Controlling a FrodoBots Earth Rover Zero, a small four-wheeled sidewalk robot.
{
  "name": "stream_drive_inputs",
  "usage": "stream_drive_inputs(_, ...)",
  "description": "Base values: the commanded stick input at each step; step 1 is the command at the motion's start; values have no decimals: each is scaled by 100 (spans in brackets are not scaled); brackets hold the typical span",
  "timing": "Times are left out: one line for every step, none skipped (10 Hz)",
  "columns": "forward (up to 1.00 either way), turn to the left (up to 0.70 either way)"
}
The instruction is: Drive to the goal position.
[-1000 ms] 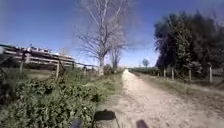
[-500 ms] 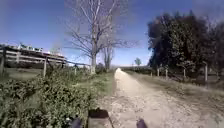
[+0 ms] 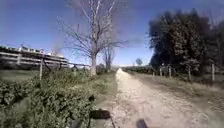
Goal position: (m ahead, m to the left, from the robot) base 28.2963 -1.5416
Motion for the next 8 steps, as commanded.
stream_drive_inputs(50,-29)
stream_drive_inputs(50,-43)
stream_drive_inputs(50,-30)
stream_drive_inputs(50,0)
stream_drive_inputs(50,0)
stream_drive_inputs(50,0)
stream_drive_inputs(50,0)
stream_drive_inputs(50,0)
